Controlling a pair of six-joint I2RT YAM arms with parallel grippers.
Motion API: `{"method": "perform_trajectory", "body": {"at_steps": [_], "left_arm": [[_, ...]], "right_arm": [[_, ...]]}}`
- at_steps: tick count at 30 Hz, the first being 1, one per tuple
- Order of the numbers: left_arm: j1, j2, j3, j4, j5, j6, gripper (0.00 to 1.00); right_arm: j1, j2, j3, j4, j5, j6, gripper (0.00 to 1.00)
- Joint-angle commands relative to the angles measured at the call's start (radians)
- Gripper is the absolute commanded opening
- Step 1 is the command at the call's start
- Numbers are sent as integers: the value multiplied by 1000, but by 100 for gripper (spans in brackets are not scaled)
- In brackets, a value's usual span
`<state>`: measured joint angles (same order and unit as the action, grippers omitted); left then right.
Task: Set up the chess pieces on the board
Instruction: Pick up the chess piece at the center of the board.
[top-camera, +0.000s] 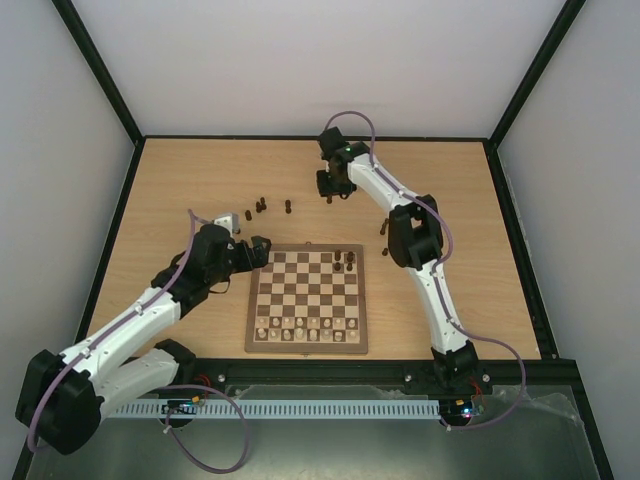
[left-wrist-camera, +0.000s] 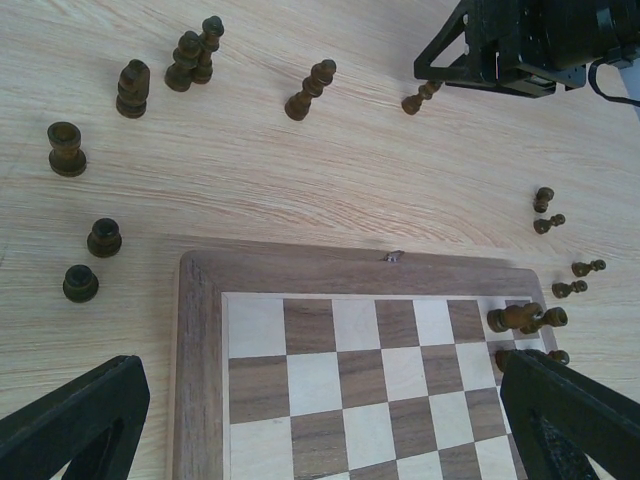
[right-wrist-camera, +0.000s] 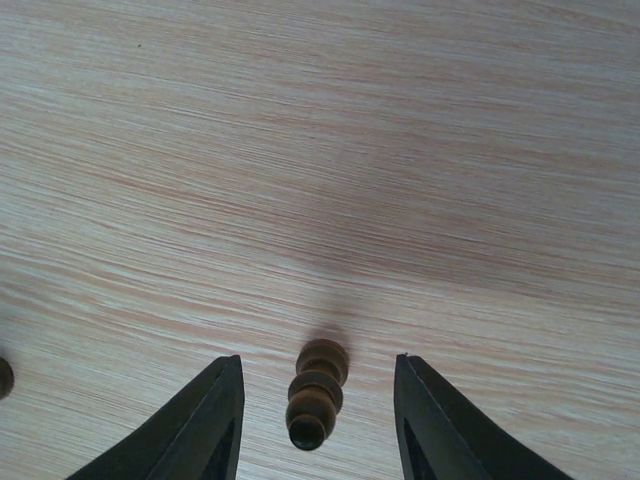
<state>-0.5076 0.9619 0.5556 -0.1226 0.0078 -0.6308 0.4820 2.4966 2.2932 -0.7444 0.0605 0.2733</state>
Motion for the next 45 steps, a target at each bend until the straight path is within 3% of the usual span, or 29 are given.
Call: {"method": "perform_trajectory", "body": {"at_steps": [1,17,27,31,36,45], "left_arm": [[-5,11,-10,22,4,14,100],[-3,36,-12,40,6,16,100],[-3,42,-15,46,9,16,100],[-3,42,-14,49,9,17,100],[-3,34,-13,43,9,16,100],[-3,-5,5,5,3,15,100]], "right_arm": [[10,29,43,-60,16,-11,40],[12,59,51,-71,38,-13,27],[16,49,51,-88,59,-16,5],[21,11,26,-108,74,-18,2],[34,-115,-98,-90,92,-19,1],[92,-421,-468,-1,90,2,2]]}}
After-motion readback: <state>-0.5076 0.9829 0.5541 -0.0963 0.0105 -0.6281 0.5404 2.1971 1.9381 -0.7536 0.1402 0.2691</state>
